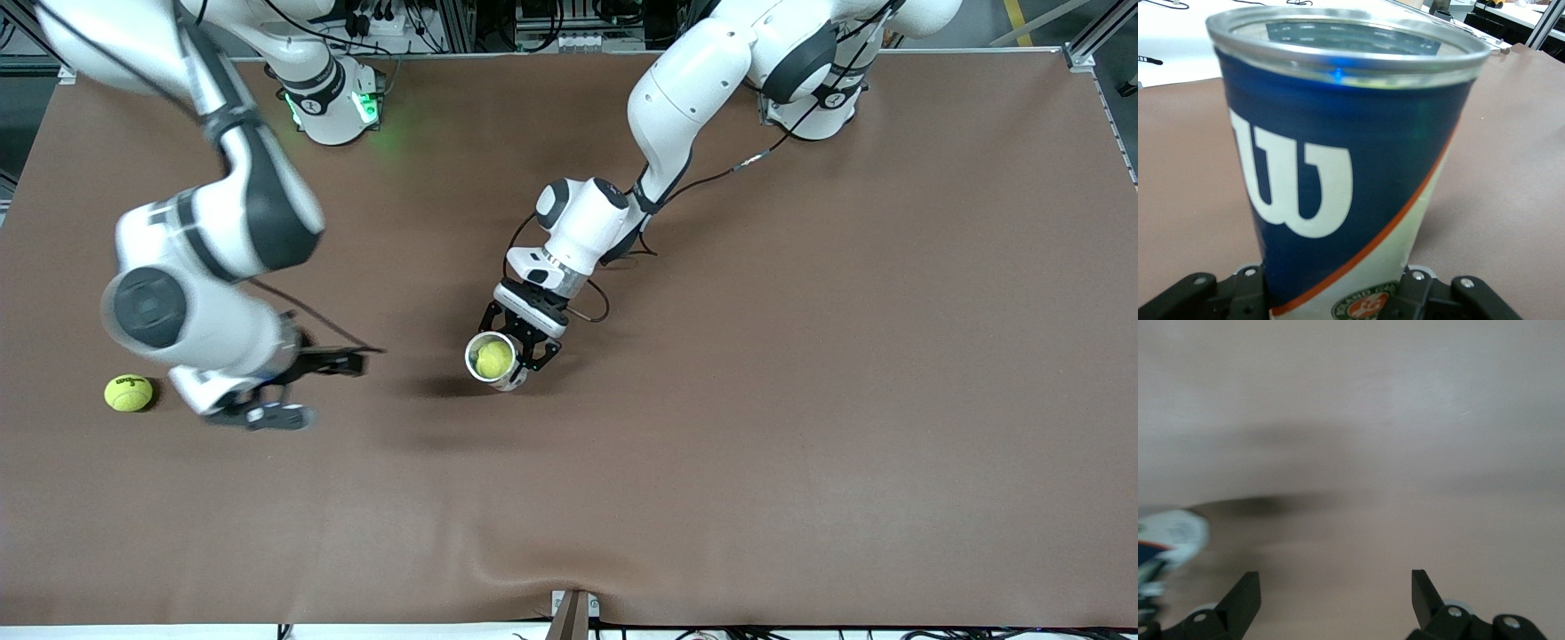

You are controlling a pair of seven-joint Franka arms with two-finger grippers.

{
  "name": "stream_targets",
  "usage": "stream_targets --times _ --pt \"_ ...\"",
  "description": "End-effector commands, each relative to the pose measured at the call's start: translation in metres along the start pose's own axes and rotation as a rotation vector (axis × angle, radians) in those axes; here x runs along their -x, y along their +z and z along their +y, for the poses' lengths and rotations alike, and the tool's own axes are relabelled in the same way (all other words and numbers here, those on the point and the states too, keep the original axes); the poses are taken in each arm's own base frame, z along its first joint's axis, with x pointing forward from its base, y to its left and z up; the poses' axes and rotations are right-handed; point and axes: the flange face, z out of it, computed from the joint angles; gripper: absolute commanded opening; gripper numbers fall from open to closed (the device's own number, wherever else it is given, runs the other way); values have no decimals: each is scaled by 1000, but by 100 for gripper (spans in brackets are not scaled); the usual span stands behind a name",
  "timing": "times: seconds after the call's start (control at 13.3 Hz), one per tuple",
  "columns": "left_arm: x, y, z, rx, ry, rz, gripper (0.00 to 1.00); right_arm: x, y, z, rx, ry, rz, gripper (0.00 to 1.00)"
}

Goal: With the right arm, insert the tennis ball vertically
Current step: 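Move the right gripper to the second tennis ball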

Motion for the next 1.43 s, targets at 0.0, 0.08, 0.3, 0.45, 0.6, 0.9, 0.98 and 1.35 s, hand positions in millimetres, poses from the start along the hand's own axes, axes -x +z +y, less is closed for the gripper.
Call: stream_targets --times 0.0,0.08,0.3,0.45,0.6,0.9,0.98,1.35 --pt "-2 1 3 -8 -15 26 60 -8 7 87 49 -125 -18 100" --pt "-4 1 4 -7 -15 29 60 -10 7 122 65 -179 -19 100" --pt "-2 1 3 -8 -15 26 61 -12 14 199 105 -287 -17 100" --pt "-2 1 3 -8 -15 26 61 -12 32 234 123 -339 -56 100" --pt "-2 1 3 -8 -15 26 61 -12 49 260 164 -364 -72 100" --pt "-2 2 3 -9 -12 25 61 -8 87 339 231 -464 -1 100" --pt "-2 2 3 -9 -12 25 61 -6 101 361 231 -470 9 100" --pt "-2 2 3 -9 -12 25 61 -6 158 390 138 -409 45 100"
